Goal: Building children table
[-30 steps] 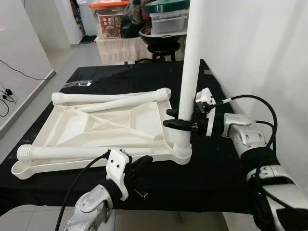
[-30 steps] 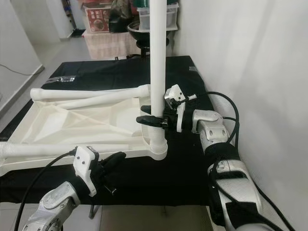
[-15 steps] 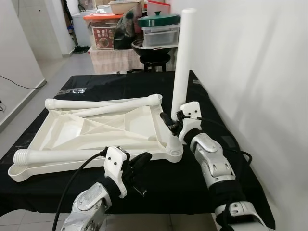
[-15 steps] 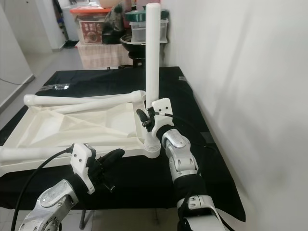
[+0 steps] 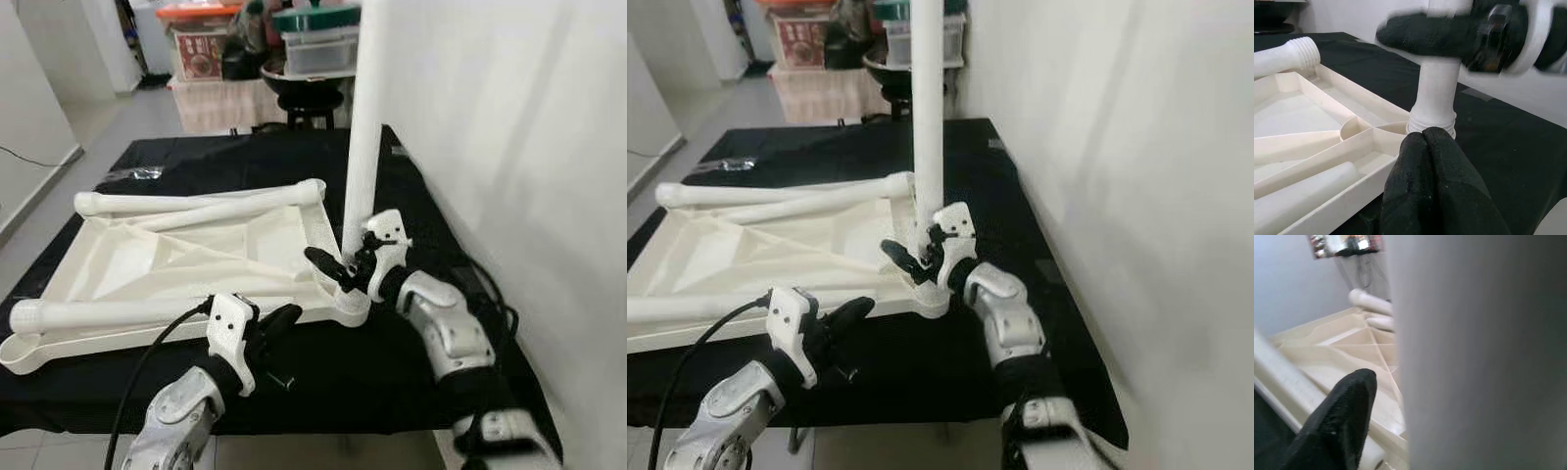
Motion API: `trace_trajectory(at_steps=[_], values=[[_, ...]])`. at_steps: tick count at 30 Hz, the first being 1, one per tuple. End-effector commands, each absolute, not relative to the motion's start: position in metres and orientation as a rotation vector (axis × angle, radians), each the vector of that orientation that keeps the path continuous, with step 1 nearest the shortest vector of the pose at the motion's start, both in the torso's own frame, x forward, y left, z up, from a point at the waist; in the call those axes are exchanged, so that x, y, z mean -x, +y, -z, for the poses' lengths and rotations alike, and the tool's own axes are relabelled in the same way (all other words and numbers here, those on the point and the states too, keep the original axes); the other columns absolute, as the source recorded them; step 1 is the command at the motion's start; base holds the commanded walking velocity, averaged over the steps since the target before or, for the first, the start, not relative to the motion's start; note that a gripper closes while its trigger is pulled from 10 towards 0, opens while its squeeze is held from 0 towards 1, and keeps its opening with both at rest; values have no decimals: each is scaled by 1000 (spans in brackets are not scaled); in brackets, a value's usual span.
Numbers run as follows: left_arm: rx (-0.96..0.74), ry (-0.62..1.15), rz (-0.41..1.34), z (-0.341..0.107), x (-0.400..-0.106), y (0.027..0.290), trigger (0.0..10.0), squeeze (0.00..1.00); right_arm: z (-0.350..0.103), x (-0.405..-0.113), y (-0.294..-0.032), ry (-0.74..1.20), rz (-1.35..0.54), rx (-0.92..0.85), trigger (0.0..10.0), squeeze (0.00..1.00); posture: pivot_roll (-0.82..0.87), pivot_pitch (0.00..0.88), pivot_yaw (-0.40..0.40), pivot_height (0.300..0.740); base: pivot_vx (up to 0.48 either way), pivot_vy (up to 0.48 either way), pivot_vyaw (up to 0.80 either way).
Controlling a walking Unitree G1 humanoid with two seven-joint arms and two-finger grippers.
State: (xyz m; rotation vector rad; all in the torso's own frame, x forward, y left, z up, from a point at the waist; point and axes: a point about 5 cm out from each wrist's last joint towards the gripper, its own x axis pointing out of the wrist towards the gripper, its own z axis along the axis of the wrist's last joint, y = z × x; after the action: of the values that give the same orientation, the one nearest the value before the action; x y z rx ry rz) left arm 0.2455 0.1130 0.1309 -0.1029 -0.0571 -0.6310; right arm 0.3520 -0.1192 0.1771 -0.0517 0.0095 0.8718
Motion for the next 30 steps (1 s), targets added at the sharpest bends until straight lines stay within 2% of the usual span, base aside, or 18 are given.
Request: trace_trajectory(at_steps=[1,7,8,11,12,23,24,27,28,29,30], values=[[101,-36,636,-127,-245,113,10000,0,-192,-352,-115,-17,-1109,115,10000,0,-55,0,6,740,0,0,0],[103,-31,635,-125,-245,113,10000,0,-204,-358,-128,22,-1264,139,10000,0,-44,0,1,740,0,0,0],[102,-30,635,-125,-245,113,10000,0,-206,-360,-131,29,-1276,124,1137,0,-41,0,1,740,0,0,0],[102,-28,636,-125,-245,112,10000,0,-208,-361,-132,33,-1284,113,1137,0,-41,0,1,740,0,0,0],[102,-28,636,-124,-244,112,10000,0,-209,-362,-133,31,-1294,95,0,0,-38,0,0,740,0,0,0],[104,-24,641,-124,-243,112,10000,0,-204,-364,-140,37,-1287,78,0,0,-41,0,4,740,0,0,0],[105,-25,641,-124,-243,112,10000,0,-202,-364,-141,35,-1256,86,0,0,-41,0,5,740,0,0,0],[106,-29,638,-125,-241,112,10000,0,-184,-367,-144,70,-974,120,0,0,-40,0,-15,740,0,0,0],[106,-29,638,-125,-241,112,10000,0,-184,-367,-144,70,-974,120,0,0,-40,0,-15,740,0,0,0],[107,-31,635,-126,-241,113,10000,0,-174,-367,-139,34,-773,39,0,0,-48,0,-9,740,0,0,0],[107,-31,635,-126,-241,113,10000,0,-174,-367,-139,34,-773,39,0,0,-48,0,-9,740,0,0,0]])
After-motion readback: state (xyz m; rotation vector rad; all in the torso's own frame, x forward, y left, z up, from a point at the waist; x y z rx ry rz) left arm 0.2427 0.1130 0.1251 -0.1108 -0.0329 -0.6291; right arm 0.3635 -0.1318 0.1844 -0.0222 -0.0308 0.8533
